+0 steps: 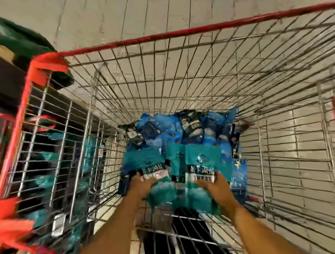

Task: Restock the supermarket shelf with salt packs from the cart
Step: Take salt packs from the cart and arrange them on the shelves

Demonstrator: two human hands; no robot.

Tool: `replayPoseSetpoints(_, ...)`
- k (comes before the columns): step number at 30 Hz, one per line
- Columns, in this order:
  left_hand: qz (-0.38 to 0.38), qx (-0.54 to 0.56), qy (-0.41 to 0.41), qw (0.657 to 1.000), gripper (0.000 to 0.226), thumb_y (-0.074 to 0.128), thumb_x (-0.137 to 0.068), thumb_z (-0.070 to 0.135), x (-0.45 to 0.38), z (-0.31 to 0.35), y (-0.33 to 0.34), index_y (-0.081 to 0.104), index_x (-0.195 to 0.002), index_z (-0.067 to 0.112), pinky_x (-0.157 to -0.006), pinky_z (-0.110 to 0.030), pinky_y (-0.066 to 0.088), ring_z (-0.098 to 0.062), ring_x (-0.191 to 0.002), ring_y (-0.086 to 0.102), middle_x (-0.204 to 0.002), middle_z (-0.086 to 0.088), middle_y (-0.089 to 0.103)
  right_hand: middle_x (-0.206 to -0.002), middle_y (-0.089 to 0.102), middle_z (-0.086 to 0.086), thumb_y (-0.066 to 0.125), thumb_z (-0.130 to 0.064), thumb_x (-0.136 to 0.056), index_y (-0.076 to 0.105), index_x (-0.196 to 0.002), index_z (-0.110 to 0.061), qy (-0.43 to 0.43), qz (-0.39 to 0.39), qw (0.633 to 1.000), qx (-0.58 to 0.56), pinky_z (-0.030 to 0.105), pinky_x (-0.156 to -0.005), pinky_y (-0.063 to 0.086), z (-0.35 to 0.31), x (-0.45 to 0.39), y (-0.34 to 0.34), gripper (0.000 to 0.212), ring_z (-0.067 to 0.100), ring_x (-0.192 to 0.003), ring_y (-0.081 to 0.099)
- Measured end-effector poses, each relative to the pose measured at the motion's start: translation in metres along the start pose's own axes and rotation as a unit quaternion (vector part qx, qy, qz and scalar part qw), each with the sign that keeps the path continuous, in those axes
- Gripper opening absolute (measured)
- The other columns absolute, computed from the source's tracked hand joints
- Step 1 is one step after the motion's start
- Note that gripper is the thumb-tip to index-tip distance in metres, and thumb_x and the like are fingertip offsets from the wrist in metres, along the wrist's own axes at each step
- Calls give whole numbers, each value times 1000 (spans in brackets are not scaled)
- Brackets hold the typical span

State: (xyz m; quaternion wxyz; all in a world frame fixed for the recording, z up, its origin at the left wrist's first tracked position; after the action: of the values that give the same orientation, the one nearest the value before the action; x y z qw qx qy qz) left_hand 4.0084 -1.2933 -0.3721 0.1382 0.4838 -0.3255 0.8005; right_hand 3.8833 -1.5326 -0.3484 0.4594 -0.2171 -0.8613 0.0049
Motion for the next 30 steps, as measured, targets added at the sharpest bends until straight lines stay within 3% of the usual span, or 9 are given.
replayPoseSetpoints(2,-28,-15,45,998,69,70,-90,25,31,25,-22,36,-144,-1,-95,-31,44,-31,-130,45,-148,-19,41,-114,72,7,83,-16,-75,68,-100,-23,-21,-33,999,-30,22,-68,58,-29,22,-2,30,14,-92,72)
replayPoseSetpoints(4,-37,-3,90,995,63,67,-93,22,66,48,-45,37,-144,1,-75,-13,39,-19,-118,46,-150,-17,40,-114,62,-5,85,-21,-72,57,-110,-27,-29,-42,998,-29,16,-66,51,-60,47,1,48,5,-81,66)
replayPoseSetpoints(7,-1,57,148,987,63,67,-92,19,126,71,-90,37,-146,4,-54,-5,39,-15,-104,49,-140,-9,45,-115,56,5,94,-54,-42,48,-115,-20,-64,-47,996,-48,32,-79,53,-102,89,9,93,23,-99,63)
replayPoseSetpoints(10,40,156,199,967,61,69,-91,16,185,77,-144,40,-144,9,-73,-8,49,-12,-102,59,-126,3,50,-136,55,6,89,-68,-34,48,-138,-10,-127,-50,989,-54,47,-100,50,-144,135,22,126,25,-122,56)
replayPoseSetpoints(13,84,212,295,928,36,69,-89,9,251,76,-209,51,-117,21,-76,-6,49,6,-92,64,-103,15,64,-122,70,2,88,-62,-43,70,-115,-24,-219,-63,973,-46,37,-87,57,-196,193,42,83,15,-102,69)
replayPoseSetpoints(15,113,216,351,904,29,70,-89,7,294,69,-252,63,-115,17,-91,-27,55,-16,-105,69,-109,4,73,-98,77,1,90,-58,-49,75,-98,-25,-277,-82,957,-32,35,-77,59,-226,232,58,61,15,-88,73)
replayPoseSetpoints(18,174,234,402,868,30,74,-87,15,360,51,-314,66,-115,19,-98,-51,51,-24,-107,68,-111,0,74,-100,76,6,91,-46,-58,73,-102,-19,-340,-131,929,-70,40,-81,59,-267,292,87,55,22,-95,73)
replayPoseSetpoints(23,291,279,464,789,21,74,-86,11,466,14,-397,67,-103,20,-85,-35,57,-21,-95,71,-95,9,77,-98,77,8,88,-39,-55,73,-102,-17,-436,-227,867,-84,45,-76,61,-337,400,145,54,30,-89,74)
replayPoseSetpoints(30,365,293,556,687,22,71,-88,18,630,-25,-488,70,-102,34,-78,-35,57,-12,-94,73,-102,9,76,-101,76,13,86,-25,-68,71,-104,-12,-568,-340,745,-87,36,-70,59,-427,552,218,41,31,-88,74)
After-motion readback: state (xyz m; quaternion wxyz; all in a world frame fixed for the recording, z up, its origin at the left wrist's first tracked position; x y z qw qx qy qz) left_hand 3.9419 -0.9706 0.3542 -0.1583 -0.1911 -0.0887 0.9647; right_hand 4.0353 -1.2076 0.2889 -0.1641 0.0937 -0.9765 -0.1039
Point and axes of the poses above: each hand's wrist, its own x-axis away from the middle knuckle, its own y-axis out of the palm, z = x × y, the point moved 6 cm from there along -x, towards the middle knuckle
